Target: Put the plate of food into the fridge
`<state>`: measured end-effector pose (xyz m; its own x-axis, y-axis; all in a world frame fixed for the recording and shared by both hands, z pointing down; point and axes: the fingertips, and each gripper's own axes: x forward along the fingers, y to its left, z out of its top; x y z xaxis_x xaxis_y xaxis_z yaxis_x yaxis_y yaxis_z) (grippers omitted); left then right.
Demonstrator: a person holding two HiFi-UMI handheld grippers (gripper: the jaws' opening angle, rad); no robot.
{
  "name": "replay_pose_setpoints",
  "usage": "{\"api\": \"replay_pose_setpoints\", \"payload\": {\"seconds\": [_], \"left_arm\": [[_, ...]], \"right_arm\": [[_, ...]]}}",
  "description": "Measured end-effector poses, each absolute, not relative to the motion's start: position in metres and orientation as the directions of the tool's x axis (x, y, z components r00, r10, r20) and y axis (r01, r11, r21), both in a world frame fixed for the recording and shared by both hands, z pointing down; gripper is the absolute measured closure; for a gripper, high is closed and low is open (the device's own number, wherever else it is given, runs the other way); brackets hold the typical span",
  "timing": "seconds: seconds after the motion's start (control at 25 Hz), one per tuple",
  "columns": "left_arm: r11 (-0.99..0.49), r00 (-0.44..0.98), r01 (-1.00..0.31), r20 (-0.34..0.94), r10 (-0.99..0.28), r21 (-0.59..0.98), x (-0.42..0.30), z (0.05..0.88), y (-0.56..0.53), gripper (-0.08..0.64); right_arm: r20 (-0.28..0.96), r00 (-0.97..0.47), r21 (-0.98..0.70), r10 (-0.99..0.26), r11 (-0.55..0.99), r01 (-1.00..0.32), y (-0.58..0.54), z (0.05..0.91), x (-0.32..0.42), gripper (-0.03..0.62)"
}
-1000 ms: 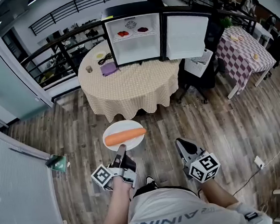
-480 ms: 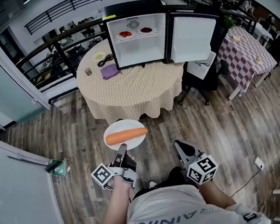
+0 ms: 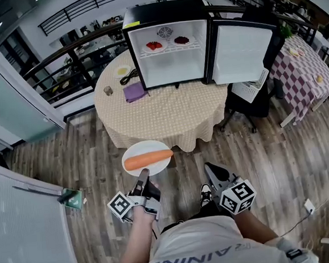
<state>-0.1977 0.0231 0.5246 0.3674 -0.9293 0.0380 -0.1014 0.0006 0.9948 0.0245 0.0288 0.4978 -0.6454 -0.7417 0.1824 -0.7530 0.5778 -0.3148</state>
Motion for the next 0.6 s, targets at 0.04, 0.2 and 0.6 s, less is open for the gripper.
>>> {"api": "replay_pose_setpoints", "payload": {"seconds": [0.04, 0.2, 0.6], "left_arm": [[-0.002, 0.363, -0.104, 0.036, -0.931, 0.995, -0.195, 0.522, 0.012, 0.532], [-0.017, 0.336, -0.109, 0.021, -0.942, 0.994, -0.180, 0.510, -0.033, 0.532], [-0.004, 0.280, -0.097, 0.023, -0.960, 0.995, -0.136, 0.510, -0.110, 0.532]], "right_arm": [[0.177, -0.649, -0.313, -0.740, 0.583, -0.750, 0.015, 0.495, 0.029, 0.572], [0.165, -0.672, -0.306, -0.722, 0.610, -0.731, -0.036, 0.484, 0.044, 0.572], [0.183, -0.709, -0.290, -0.682, 0.651, -0.701, -0.122, 0.488, 0.095, 0.572]]}}
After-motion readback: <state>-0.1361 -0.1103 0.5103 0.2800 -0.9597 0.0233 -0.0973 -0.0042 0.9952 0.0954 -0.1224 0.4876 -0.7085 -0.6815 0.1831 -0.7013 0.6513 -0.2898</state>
